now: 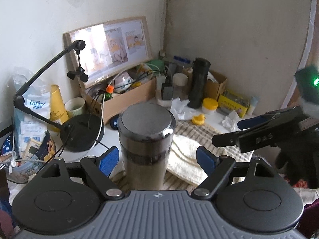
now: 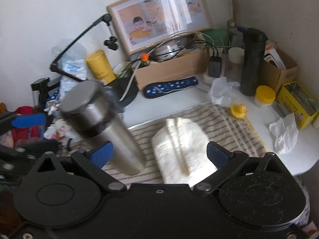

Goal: Clean container
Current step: 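Grasp the steel tumbler with the left gripper while the right gripper grasps the white cloth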

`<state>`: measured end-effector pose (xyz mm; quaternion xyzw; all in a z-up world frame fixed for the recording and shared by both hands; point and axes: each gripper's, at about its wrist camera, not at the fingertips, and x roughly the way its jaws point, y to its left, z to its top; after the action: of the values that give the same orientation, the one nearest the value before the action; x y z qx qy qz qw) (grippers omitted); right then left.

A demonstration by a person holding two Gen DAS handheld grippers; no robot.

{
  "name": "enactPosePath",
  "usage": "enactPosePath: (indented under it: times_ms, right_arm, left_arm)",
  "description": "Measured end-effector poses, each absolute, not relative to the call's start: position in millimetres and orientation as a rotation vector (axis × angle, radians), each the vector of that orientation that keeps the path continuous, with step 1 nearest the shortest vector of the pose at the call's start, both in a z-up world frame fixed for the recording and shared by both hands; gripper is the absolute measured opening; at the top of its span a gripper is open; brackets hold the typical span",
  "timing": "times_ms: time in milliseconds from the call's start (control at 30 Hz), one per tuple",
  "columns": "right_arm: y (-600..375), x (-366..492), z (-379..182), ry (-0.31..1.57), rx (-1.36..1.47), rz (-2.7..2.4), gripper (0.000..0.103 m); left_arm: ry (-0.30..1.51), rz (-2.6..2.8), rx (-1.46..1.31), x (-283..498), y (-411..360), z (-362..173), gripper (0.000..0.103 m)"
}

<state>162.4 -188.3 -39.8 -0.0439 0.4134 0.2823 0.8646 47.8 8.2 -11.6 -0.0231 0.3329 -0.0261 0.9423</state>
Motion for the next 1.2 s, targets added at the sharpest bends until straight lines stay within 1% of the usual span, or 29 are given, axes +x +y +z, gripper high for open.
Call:
enactPosePath:
  times_ms: [133, 200, 367, 433, 467, 633, 667, 700, 767, 833, 1100, 1200]
  right_arm:
    - [-197, 200, -64, 0.903, -0.138, 0.616, 0.102]
    - [-201, 211, -76, 0.921, -0.118, 0.620, 0.102]
    - [-219, 252, -116, 1.036, -0.043, 0.611, 0.102]
    - [-218, 259, -128, 1.052, -0.057, 0.637, 0.102]
    - [-218, 262, -133, 1.058, -0.066, 0.652, 0.099]
    - [-216, 276, -162, 1.089, -0.111, 0.726, 0.099]
    - [-215, 279, -168, 1.095, -0.120, 0.741, 0.095]
    - [-215, 282, -174, 1.101, -0.129, 0.756, 0.085]
    - [-211, 289, -188, 1.115, -0.162, 0.796, 0.075]
    - [-202, 292, -198, 1.118, -0.196, 0.857, 0.075]
    - [-160, 258, -203, 1.064, -0.352, 1.046, 0.075]
    - [-165, 265, -191, 1.073, -0.263, 1.055, 0.075]
  left_arm:
    - [0.696, -0.031, -0.031, 57, 5, -16, 0.084]
    - [0.724, 0.002, -0.051, 62, 8, -20, 0.084]
    - [0.765, 0.089, -0.107, 69, 14, -24, 0.084]
    - [0.782, 0.117, -0.112, 71, 13, -26, 0.084]
    - [0.791, 0.131, -0.115, 72, 13, -27, 0.084]
    - [0.834, 0.198, -0.123, 74, 15, -36, 0.084]
    - [0.838, 0.205, -0.122, 75, 14, -36, 0.084]
    - [0.842, 0.212, -0.122, 76, 12, -36, 0.084]
    - [0.849, 0.226, -0.120, 77, 10, -36, 0.084]
    - [0.857, 0.239, -0.119, 78, 8, -36, 0.084]
    - [0.879, 0.279, -0.118, 83, -6, -32, 0.084]
    - [0.882, 0.297, -0.115, 82, -9, -30, 0.084]
